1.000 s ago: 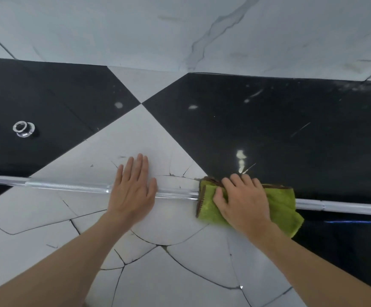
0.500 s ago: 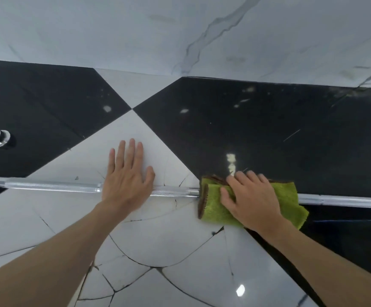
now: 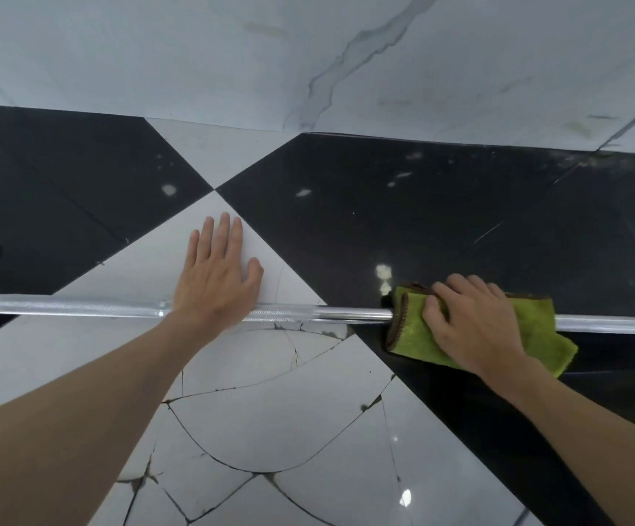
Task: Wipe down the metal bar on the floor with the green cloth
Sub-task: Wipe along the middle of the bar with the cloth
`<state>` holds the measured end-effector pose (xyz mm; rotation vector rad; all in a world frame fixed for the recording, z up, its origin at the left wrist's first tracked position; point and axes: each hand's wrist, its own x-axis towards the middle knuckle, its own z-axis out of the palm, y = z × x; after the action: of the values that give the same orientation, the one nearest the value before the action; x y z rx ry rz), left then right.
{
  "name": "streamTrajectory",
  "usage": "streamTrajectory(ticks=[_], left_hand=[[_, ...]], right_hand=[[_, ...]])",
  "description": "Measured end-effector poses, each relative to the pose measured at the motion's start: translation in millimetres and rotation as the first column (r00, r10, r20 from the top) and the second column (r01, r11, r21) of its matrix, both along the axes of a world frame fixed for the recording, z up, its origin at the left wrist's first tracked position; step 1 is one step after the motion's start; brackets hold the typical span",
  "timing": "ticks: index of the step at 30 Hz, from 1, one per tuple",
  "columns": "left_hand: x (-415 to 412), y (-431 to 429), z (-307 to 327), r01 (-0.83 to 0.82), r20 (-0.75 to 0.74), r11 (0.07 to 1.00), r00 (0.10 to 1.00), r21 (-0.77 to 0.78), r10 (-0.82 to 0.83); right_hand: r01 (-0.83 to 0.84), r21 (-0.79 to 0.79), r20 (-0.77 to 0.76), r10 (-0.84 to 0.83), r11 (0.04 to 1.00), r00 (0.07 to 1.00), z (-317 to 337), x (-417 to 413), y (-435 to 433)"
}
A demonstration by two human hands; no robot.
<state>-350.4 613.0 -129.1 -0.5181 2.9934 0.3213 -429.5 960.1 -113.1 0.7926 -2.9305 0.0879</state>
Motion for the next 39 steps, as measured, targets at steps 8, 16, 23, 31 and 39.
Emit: streamTrajectory(ticks=[8, 16, 23, 31, 39], left_hand=[[-8, -3, 2, 0.010, -0.082, 1.000, 0.997, 0.027, -0.007], [-11, -5, 4, 0.021, -0.096, 0.999, 0.995, 0.048, -0.017], [-11, -6, 3, 0.024, -0.062, 0.999, 0.998, 0.031, -0.022], [3, 0, 3, 0.011, 0.011, 1.000, 1.000, -0.013, -0.011], [28, 12, 6, -0.015, 0.054, 0.999, 0.998, -0.050, 0.018]], right_hand=[[-0.093, -0.073, 0.073, 0.098, 0.993, 0.993, -5, 39, -134], [-0.171, -0.051, 0.065, 0.175, 0.984, 0.983, -5, 25, -107], [-0.135, -0.002, 0.038, 0.135, 0.991, 0.990, -5, -13, 3], [0.020, 0.046, 0.013, -0.021, 0.999, 1.000, 3, -29, 91], [-0.013, 0.021, -0.011, 0.013, 1.000, 1.000, 2, 5, 39]])
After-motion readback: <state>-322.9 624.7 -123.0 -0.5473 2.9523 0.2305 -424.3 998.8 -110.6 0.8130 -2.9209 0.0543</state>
